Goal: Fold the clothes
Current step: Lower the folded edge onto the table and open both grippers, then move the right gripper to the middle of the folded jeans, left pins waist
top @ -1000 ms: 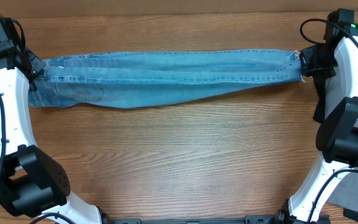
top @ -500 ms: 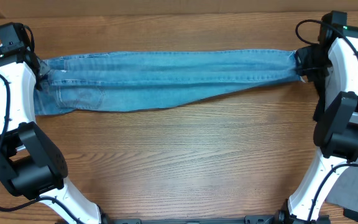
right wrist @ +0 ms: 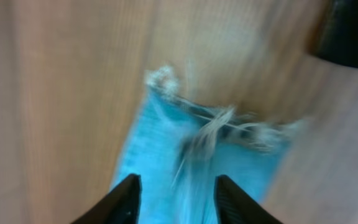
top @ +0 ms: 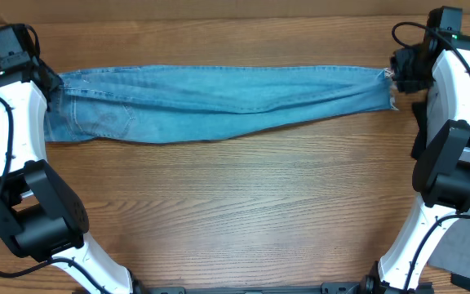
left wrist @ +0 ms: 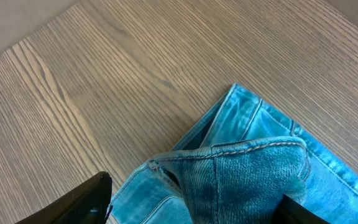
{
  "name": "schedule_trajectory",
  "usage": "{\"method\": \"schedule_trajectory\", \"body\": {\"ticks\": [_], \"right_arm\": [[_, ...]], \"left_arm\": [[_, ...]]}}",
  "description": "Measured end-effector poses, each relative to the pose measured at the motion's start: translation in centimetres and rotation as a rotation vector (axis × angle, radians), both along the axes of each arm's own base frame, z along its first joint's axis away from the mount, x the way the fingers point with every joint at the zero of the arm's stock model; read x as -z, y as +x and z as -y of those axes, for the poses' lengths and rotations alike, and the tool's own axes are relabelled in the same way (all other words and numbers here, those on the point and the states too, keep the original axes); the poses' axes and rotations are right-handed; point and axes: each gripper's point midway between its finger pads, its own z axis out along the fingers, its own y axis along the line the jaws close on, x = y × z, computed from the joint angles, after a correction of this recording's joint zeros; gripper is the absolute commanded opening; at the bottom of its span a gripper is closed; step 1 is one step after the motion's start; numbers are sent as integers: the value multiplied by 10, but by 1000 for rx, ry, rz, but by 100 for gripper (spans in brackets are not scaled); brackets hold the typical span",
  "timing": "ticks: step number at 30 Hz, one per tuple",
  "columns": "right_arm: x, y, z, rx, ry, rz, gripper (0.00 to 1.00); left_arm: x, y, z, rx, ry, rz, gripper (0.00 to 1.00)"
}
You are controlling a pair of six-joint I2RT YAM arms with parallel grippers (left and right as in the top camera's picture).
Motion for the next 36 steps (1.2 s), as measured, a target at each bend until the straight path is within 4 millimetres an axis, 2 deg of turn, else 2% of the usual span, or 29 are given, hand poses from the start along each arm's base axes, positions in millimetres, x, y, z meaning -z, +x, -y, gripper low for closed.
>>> {"method": "schedule_trajectory", "body": {"ticks": [4,8,10,11,12,13,14,15,17,19,25,27,28,29,33,34,35,36], "right_arm": [[-14,25,-9,-77,29,124,68],[-24,38,-23,-208,53,208,71],[-24,38,-27,-269,43,215,71],[-24,37,-28,-301,34,217,71],[-24,36,-29,-329,28,215,71],[-23,34,-31,-357,20,213,71],[-21,32,-32,-376,18,203,71],[-21,30,-33,-391,18,198,69],[-17,22,-36,-432,20,172,65],[-13,15,-40,-467,28,145,63],[-5,-16,-62,-683,63,75,64],[-3,-26,-70,-757,68,51,55],[-2,-30,-77,-801,65,41,55],[-1,-30,-82,-836,51,41,72],[1,-28,-95,-903,1,29,70],[1,-28,-100,-912,0,28,63],[2,-28,-105,-924,-1,28,56],[1,-28,-109,-932,-3,29,53]], "left_arm": [[-8,2,1,19,1,-2,73],[-46,14,3,34,-8,67,77],[-64,18,3,34,-4,110,77],[-75,20,2,32,2,137,73],[-86,21,3,35,5,159,57],[-95,20,4,37,4,176,39],[-108,18,7,43,2,195,9],[-116,16,9,44,-3,210,4],[-125,11,14,58,-15,217,4],[-132,0,29,81,-73,210,4],[-95,-17,54,100,-215,80,4],[-81,-19,59,106,-246,35,4],[-70,-21,63,109,-272,-2,4],[-58,-23,66,111,-296,-37,4],[-18,-31,79,115,-385,-158,5],[-9,-33,82,115,-409,-187,7],[-2,-36,86,117,-428,-215,15],[3,-37,89,119,-440,-232,29]]}}
